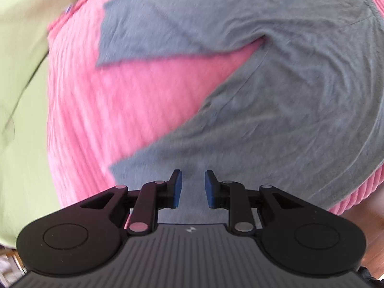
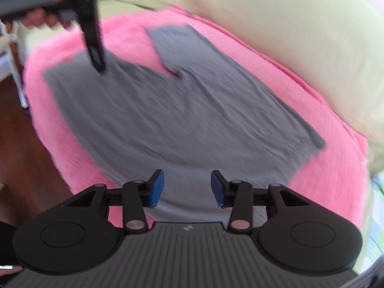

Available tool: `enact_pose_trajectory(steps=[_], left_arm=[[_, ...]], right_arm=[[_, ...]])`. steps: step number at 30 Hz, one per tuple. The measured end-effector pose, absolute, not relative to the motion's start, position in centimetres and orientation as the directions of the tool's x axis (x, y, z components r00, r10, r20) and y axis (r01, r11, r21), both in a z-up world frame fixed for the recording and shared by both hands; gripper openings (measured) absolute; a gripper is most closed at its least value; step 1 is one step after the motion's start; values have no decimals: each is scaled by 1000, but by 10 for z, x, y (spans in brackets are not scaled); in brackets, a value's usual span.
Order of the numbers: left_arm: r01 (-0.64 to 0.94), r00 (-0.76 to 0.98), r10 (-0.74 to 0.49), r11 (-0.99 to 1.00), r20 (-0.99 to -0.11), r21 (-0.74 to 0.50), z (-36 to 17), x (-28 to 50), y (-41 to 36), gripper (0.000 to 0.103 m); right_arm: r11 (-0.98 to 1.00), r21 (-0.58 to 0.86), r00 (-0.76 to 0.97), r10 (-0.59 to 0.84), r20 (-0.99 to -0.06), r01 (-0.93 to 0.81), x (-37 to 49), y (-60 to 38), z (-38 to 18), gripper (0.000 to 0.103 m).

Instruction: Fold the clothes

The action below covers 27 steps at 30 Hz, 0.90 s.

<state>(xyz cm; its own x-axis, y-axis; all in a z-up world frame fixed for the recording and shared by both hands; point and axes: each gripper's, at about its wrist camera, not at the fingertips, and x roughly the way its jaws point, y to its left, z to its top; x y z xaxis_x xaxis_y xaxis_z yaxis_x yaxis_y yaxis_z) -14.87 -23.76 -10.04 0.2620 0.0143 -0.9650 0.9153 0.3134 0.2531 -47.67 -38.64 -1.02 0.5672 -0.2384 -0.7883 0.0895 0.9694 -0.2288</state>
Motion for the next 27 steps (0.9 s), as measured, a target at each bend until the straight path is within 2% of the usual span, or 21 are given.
enact_pose_trajectory(steps=[8,10,15,17,18,19,21,22,25,27], left_arm=[[856,147,83,488,-986,169,-108,-126,-156,30],[840,151,94,512,-984,177,-113,-126,-146,30],[816,150,59,556,-987,157,-115,-126,-137,30],[814,148,48,562,-988,149,-117,-127,-136,30],[813,147,40,563,-988,144,-118,-127,-135,30],[820,153,18,555,-988,137,-115,-130,-131,30],[846,173,-55,520,-983,120,-106,-139,-122,30],[859,184,-87,498,-979,117,-102,-144,-118,30],[940,286,-245,257,-926,223,-89,-189,-96,30],[942,322,-307,11,-896,335,-93,-225,-87,30]], right_arm=[[955,-230,636,-59,-769,-189,-417,-302,-35,32],[922,-269,629,-37,-776,-278,-403,-280,-51,32],[864,-350,631,-49,-774,-361,-389,-254,-78,32],[856,-360,635,-49,-771,-372,-386,-251,-84,27],[856,-358,636,-45,-770,-374,-384,-251,-87,19],[855,-360,637,-45,-770,-374,-382,-250,-87,16],[873,-315,635,-9,-772,-372,-376,-253,-85,3],[886,-290,637,7,-771,-360,-374,-256,-81,0],[930,-196,647,56,-761,-312,-368,-273,-66,0],[940,-161,645,77,-760,-301,-367,-281,-61,0]])
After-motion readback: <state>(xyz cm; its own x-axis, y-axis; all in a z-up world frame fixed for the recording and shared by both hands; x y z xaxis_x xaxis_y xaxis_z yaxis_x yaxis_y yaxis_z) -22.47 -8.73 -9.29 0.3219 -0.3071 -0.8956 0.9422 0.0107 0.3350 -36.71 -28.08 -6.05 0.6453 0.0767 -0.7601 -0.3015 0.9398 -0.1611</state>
